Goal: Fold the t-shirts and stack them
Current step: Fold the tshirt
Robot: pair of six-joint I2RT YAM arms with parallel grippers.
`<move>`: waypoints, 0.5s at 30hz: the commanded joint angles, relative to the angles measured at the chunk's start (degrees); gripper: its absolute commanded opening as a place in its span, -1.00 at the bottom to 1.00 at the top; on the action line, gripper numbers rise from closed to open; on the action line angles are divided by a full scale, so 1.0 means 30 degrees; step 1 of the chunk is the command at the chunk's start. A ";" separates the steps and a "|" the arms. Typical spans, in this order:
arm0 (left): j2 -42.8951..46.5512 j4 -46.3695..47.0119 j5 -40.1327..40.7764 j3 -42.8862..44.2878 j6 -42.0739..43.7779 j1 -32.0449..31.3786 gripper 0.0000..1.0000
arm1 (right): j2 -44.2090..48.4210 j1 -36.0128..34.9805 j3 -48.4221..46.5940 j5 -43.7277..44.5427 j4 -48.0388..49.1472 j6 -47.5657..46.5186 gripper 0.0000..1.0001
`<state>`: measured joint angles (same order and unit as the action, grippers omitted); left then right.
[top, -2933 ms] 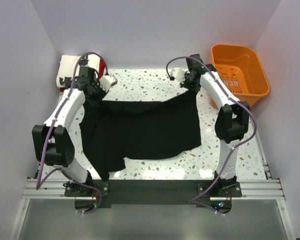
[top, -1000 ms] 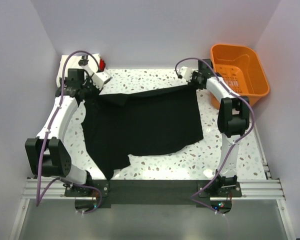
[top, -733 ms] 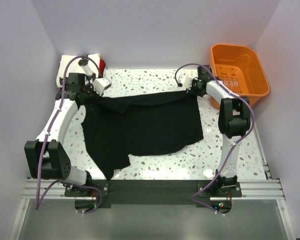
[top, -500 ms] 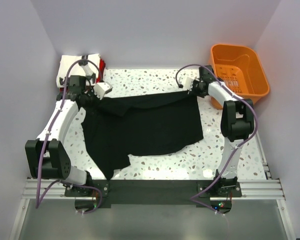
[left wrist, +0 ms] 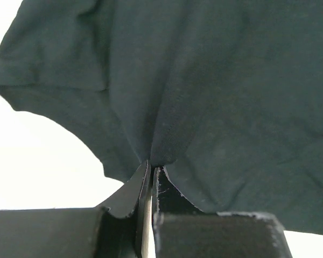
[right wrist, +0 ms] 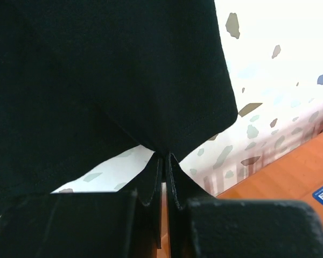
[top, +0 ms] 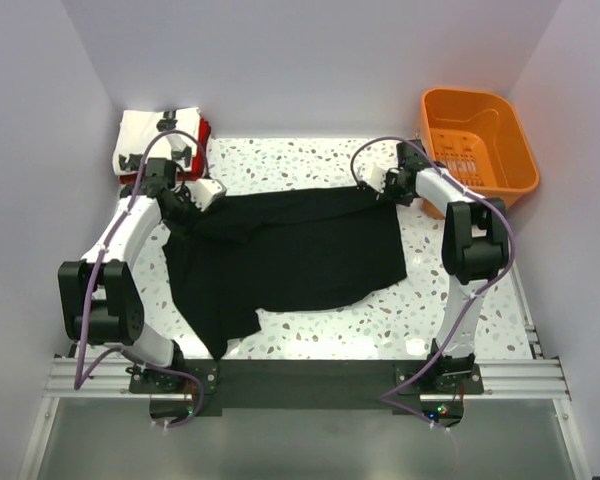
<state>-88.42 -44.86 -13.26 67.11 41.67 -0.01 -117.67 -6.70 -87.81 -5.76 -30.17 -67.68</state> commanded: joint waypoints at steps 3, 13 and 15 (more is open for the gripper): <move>-0.0496 -0.0456 0.0054 0.1887 0.0641 0.0883 -1.00 | 0.1371 0.0007 -0.0525 -0.0599 -0.0840 -0.0263 -1.00; -0.1023 -0.2032 -0.1524 0.0541 0.1723 0.0707 -1.00 | 0.0903 -0.0257 0.0179 -0.0248 -0.1336 -0.0702 -1.00; -0.1287 -0.2650 -0.1907 0.0336 0.2308 0.0327 -0.99 | 0.0697 -0.0344 -0.0259 -0.0219 -0.1863 -0.0789 -0.89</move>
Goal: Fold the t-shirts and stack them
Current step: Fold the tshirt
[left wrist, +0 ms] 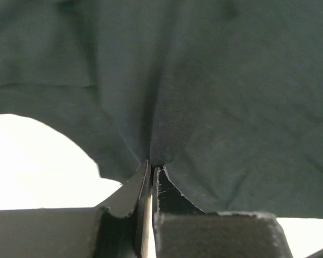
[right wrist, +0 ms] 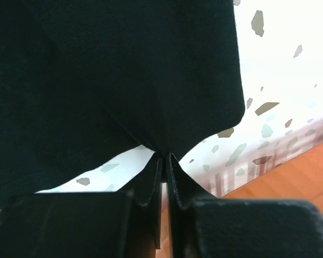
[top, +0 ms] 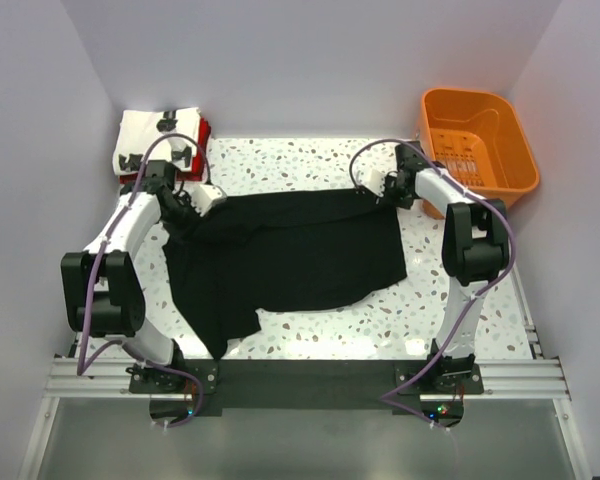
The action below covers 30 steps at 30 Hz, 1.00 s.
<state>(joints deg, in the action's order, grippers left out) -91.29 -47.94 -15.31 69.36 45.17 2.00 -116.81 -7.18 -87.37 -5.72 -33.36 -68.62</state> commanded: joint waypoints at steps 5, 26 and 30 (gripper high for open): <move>-0.0276 -0.2945 -0.2216 -0.0505 0.1705 -0.1048 -0.19 | 0.0208 -0.0214 -0.3033 -0.0758 -0.4048 0.0166 0.22; -0.5546 0.2621 -0.2397 0.2805 -0.3982 -0.5207 -0.24 | -0.3627 -0.2616 -0.8082 -0.1173 -0.7953 0.8982 -0.33; -0.6543 0.2768 -0.2045 0.3392 -0.4069 -0.5559 -0.22 | -0.4448 -0.2587 -0.8258 -0.0556 -0.7629 0.9309 -0.35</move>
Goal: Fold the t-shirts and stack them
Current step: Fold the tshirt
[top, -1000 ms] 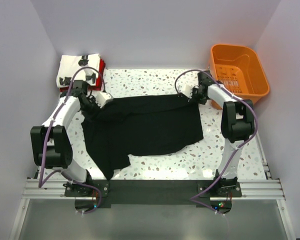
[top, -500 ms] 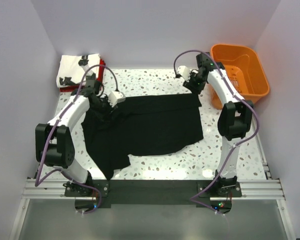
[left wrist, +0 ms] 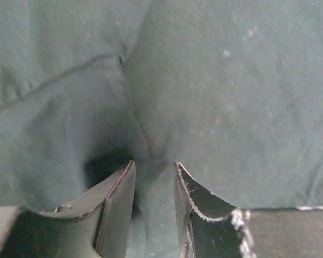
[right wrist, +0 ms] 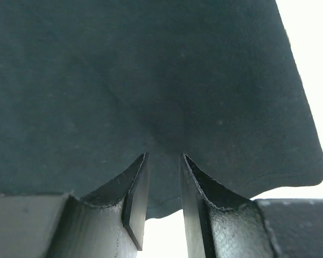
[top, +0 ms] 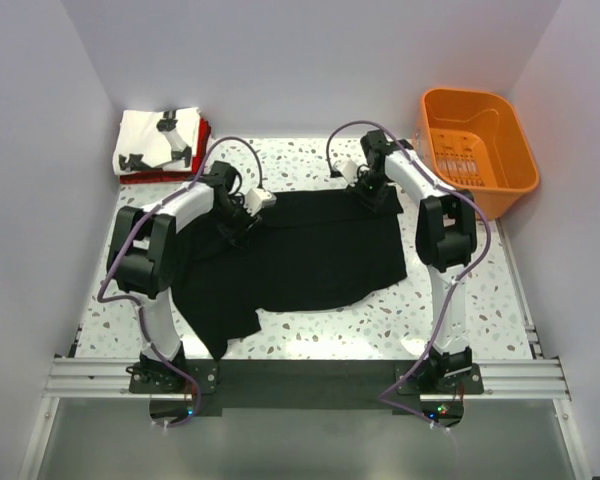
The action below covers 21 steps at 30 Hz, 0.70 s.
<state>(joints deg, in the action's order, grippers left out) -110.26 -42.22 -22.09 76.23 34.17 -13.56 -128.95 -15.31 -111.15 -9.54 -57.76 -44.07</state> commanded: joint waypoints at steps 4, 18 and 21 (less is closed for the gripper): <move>-0.0717 0.1181 0.0680 0.1164 -0.0639 -0.0460 -0.38 | -0.0612 0.0123 -0.0069 0.1158 0.1057 0.1127 -0.36; 0.1214 -0.2039 -0.1952 0.2746 0.0298 -0.0635 -1.00 | -0.0583 0.0123 -0.0361 0.1393 0.0942 0.0659 -0.39; 0.1332 -0.1985 -0.1372 0.2250 -0.0343 -0.0899 -1.00 | -0.0583 0.0094 -0.0390 0.1393 0.0854 0.0541 -0.39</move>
<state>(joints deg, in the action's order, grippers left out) -109.56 -46.00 -24.12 82.04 33.63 -15.22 -131.74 -14.98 -111.13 -5.91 -55.70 -42.09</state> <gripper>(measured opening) 0.013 0.308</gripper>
